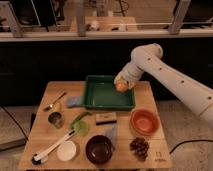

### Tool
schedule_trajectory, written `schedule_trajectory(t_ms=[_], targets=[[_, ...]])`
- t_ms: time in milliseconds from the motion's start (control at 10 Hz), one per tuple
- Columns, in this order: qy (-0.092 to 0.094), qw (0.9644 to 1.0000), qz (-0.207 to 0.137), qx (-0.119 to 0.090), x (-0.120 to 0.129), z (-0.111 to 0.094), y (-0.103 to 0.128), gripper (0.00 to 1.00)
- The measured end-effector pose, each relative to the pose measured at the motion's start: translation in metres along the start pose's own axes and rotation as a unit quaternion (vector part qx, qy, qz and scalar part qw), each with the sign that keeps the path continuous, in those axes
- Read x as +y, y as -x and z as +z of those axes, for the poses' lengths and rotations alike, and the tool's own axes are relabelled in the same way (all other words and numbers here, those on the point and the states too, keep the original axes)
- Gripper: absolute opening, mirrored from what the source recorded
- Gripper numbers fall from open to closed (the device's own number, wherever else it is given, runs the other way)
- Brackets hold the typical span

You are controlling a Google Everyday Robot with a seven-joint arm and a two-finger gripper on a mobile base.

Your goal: Place apple in paper cup

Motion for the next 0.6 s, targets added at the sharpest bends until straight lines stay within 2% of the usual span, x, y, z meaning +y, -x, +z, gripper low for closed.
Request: schedule_trajectory(t_ms=[300, 600], targets=[[0.002, 0.9998, -0.016, -0.008, -0.005, -0.002, 0.012, 0.01], [0.007, 0.9989, -0.042, -0.018, -0.013, -0.010, 0.037, 0.01]])
